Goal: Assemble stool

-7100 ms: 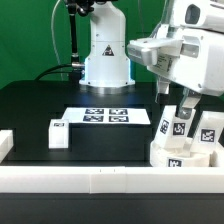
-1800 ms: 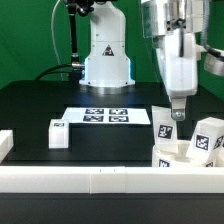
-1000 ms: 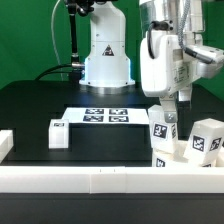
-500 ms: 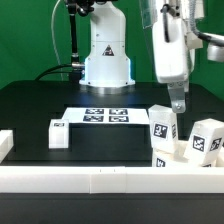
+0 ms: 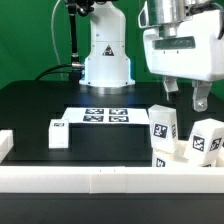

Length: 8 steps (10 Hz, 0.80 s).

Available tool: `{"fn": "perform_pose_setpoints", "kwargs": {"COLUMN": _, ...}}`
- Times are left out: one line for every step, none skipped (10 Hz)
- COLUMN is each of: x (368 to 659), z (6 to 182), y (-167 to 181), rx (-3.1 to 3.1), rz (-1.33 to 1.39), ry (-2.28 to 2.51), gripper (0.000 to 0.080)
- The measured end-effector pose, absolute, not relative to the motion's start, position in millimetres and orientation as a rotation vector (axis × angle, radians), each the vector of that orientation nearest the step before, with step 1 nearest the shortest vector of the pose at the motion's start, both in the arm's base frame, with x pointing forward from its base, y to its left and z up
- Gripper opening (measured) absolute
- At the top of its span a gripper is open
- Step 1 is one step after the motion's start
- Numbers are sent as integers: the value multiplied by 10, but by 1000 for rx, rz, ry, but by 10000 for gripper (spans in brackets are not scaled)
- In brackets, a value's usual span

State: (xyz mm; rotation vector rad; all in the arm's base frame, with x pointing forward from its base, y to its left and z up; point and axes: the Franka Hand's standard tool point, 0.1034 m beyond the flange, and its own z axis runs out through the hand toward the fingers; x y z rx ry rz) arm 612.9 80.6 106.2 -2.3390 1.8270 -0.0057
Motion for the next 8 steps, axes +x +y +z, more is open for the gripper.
{"fn": "perform_pose_setpoints", "kwargs": {"x": 6128, "z": 1061, "y": 806, "rx": -2384, "rz": -12, "ry": 1769, "gripper": 648}}
{"fn": "perform_pose_setpoints", "kwargs": {"x": 6128, "z": 1061, "y": 804, "rx": -2470, "rz": -25, "ry": 1648, "gripper": 648}}
{"fn": "perform_pose_setpoints", "kwargs": {"x": 6128, "z": 1062, "y": 797, "rx": -2546, "rz": -36, "ry": 1532, "gripper": 648}}
{"fn": "perform_pose_setpoints", "kwargs": {"x": 6138, "z": 1080, "y": 751, "rx": -2685, "rz": -42, "ry": 1302, "gripper": 648}}
{"fn": "perform_pose_setpoints", "kwargs": {"x": 6162, "z": 1115, "y": 708, "rx": -2774, "rz": -42, "ry": 1137, "gripper": 648}}
{"fn": "perform_pose_setpoints", "kwargs": {"x": 6184, "z": 1141, "y": 695, "rx": -2858, "rz": -60, "ry": 979, "gripper": 648}}
{"fn": "perform_pose_setpoints", "kwargs": {"x": 6191, "z": 1156, "y": 702, "rx": -2924, "rz": -68, "ry": 837, "gripper": 648}}
{"fn": "perform_pose_setpoints", "kwargs": {"x": 6188, "z": 1150, "y": 688, "rx": -2936, "rz": -69, "ry": 798, "gripper": 648}}
